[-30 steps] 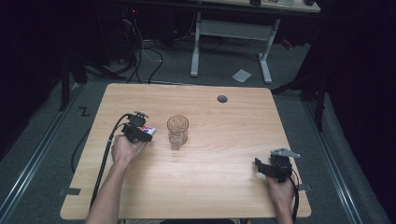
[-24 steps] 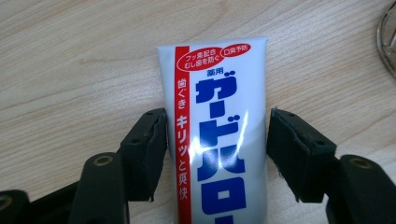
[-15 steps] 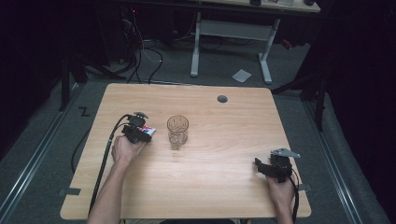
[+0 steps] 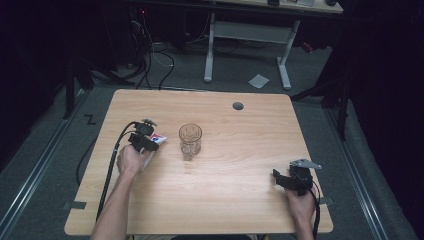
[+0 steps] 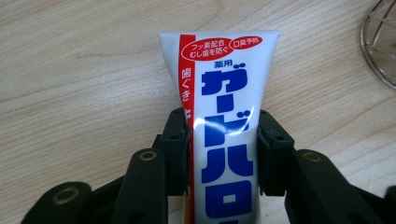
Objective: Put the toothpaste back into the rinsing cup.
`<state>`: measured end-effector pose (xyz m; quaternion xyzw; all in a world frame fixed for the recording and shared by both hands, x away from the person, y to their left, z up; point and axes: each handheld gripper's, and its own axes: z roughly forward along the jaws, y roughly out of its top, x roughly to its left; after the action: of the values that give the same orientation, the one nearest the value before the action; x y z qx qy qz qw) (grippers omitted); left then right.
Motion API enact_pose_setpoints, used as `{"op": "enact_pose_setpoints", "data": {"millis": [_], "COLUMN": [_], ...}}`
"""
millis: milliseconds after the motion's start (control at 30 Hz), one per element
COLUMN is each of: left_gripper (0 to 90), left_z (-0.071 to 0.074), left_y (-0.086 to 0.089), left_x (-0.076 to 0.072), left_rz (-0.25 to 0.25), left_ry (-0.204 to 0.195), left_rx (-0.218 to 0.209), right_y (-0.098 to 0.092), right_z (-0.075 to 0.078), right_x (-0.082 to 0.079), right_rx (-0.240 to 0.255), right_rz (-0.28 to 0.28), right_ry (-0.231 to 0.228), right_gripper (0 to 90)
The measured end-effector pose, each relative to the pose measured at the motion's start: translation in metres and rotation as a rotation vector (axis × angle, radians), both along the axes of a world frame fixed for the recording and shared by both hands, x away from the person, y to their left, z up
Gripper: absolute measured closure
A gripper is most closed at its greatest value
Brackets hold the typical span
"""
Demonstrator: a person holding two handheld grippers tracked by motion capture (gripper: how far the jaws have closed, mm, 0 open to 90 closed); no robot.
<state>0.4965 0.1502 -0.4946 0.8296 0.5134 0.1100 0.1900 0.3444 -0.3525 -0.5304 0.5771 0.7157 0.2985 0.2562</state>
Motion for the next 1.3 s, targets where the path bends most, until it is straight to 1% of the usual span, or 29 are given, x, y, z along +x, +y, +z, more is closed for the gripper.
{"op": "enact_pose_setpoints", "data": {"millis": [100, 167, 400, 767, 900, 1033, 1300], "left_gripper": [63.0, 63.4, 64.1, 64.2, 64.1, 64.1, 64.0], "left_z": [0.002, 0.004, 0.016, 0.034, 0.039, 0.045, 0.053], "left_y": [0.0, 0.001, 0.003, 0.008, 0.008, 0.008, 0.01], "left_x": [-0.002, -0.002, -0.008, -0.018, -0.022, -0.027, -0.033], "left_rz": [-0.007, -0.008, -0.024, -0.033, -0.053, -0.068, -0.083], "left_ry": [-0.003, -0.007, -0.058, -0.129, -0.16, -0.183, -0.202], "left_rx": [-0.004, -0.019, -0.065, -0.118, -0.111, -0.128, -0.154], "right_y": [0.0, 0.0, 0.0, 0.0, 0.0, 0.0, 0.0], "right_z": [0.0, 0.0, 0.0, 0.0, 0.0, 0.0, 0.0], "right_x": [0.0, 0.0, 0.0, 0.0, 0.0, 0.0, 0.0], "right_rx": [0.0, -0.001, -0.001, 0.001, -0.001, -0.002, 0.0], "right_rz": [0.0, 0.001, 0.001, -0.001, 0.001, 0.002, -0.002], "right_ry": [0.0, 0.0, 0.0, 0.001, 0.0, 0.0, 0.001], "right_gripper": [27.9, 27.8, 27.8, 27.9, 27.9, 27.9, 27.9]}}
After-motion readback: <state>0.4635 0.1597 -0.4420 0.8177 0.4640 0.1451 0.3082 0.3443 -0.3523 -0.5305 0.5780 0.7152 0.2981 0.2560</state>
